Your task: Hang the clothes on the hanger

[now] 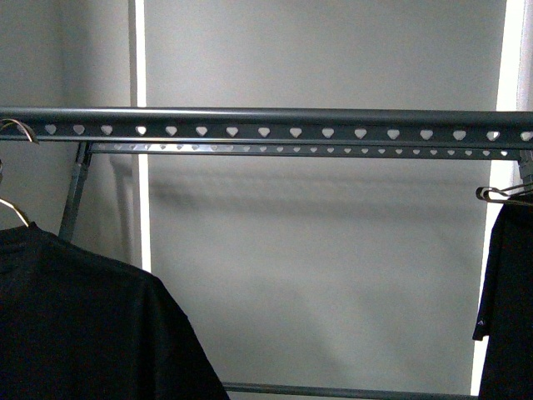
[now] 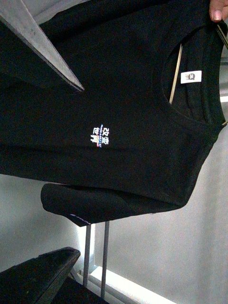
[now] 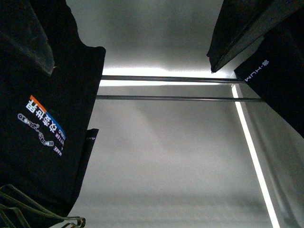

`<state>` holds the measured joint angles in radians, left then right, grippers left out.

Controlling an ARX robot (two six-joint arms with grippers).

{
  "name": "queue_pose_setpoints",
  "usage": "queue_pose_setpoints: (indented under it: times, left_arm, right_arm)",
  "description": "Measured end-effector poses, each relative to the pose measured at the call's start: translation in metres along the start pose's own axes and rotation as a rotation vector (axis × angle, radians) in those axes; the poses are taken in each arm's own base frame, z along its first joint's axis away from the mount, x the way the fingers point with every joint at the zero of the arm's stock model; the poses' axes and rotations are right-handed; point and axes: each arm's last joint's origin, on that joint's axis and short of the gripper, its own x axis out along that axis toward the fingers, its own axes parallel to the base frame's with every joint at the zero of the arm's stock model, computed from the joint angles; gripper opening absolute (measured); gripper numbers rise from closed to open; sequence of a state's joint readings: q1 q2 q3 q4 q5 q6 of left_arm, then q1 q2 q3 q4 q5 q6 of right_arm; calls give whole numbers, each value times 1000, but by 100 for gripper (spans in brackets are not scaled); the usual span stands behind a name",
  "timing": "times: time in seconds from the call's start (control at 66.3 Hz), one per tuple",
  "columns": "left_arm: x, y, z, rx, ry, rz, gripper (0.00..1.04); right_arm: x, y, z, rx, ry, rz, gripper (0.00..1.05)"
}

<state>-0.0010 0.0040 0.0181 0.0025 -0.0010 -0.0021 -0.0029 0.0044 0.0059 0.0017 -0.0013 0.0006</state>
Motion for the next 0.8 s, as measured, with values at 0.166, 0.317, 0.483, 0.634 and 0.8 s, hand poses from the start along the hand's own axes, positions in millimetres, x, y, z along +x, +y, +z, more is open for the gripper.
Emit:
queue_pose_setpoints:
  times: [0.166,0.317,0.483,0.634,0.8]
  left_arm:
    - [0,0,0,0,0,0,98]
    - [0,0,-1,11,30,-54,98]
    - [26,3,31,-120,92,-153,98]
    - [82,11,87,-422,132,95,98]
    - [150,7,94,-761,295,250,98]
  right_arm:
    - [0,0,0,0,0,0,97]
    - [0,0,0,0,0,0,97]
    - [0,0,0,0,0,0,97]
    - [0,0,0,0,0,0,97]
    - [0,0,0,0,0,0,97]
